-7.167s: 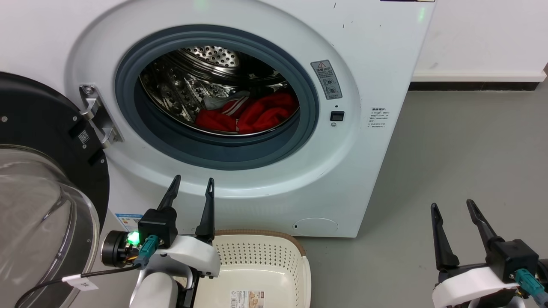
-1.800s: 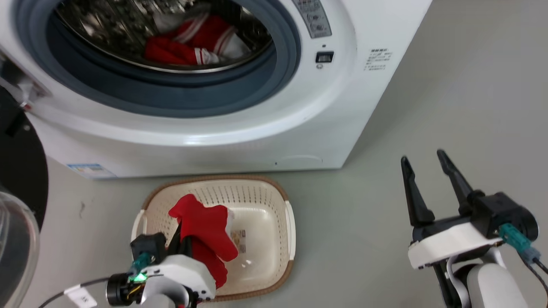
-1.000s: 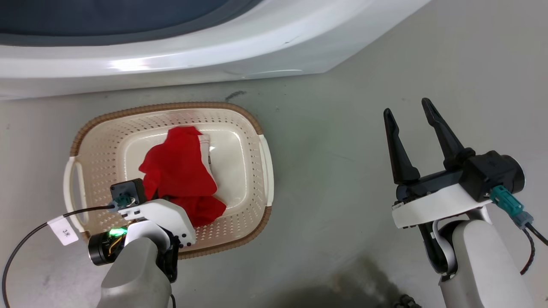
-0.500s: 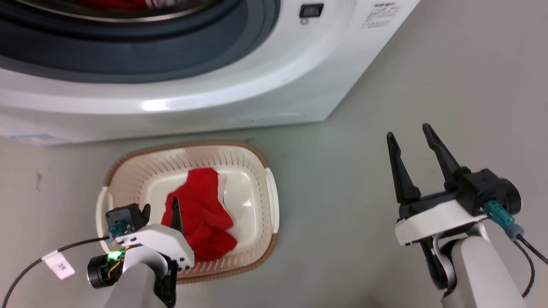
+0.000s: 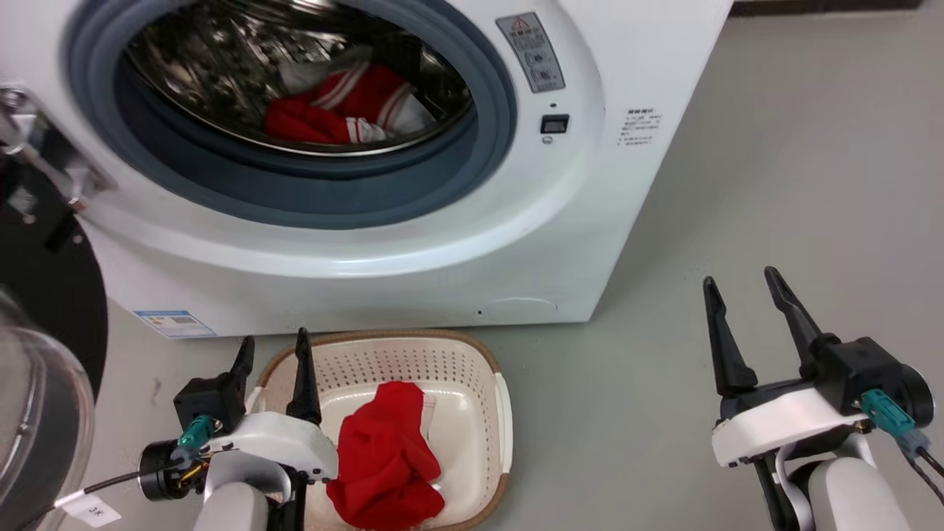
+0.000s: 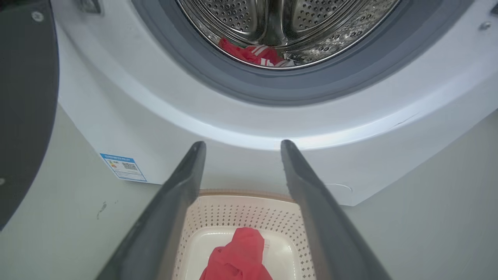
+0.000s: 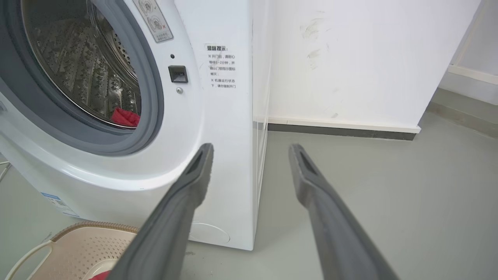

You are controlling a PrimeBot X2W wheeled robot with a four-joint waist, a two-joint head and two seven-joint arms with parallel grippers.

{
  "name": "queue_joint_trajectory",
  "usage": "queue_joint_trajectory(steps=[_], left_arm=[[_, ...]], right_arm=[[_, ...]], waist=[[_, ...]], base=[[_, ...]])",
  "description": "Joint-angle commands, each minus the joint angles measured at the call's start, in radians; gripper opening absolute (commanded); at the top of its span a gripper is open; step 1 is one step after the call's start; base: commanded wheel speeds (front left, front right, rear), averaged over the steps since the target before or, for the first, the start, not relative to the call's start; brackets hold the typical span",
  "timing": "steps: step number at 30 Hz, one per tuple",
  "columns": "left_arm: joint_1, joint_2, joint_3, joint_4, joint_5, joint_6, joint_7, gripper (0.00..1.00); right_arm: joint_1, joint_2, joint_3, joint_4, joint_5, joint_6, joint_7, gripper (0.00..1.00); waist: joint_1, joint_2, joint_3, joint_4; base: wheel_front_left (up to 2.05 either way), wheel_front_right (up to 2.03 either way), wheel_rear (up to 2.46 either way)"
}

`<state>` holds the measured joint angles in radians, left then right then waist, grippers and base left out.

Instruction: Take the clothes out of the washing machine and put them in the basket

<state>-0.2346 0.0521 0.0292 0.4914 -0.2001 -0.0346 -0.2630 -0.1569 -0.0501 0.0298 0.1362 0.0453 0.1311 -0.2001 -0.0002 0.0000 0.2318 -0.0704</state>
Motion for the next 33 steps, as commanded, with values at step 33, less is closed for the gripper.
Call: queue_joint_trajectory(steps=[33], left_arm=[[-0.248, 0.008, -0.039, -0.227, 0.068, 0.026, -0.003, 1.00]], right_arm=[[-0.014, 0.000, -0.059, -0.240, -0.033, -0.001, 0.067, 1.00]], waist=[[0.0002, 0.0000, 0.151, 0.033]], base=[[0.00, 0.00, 0.00]])
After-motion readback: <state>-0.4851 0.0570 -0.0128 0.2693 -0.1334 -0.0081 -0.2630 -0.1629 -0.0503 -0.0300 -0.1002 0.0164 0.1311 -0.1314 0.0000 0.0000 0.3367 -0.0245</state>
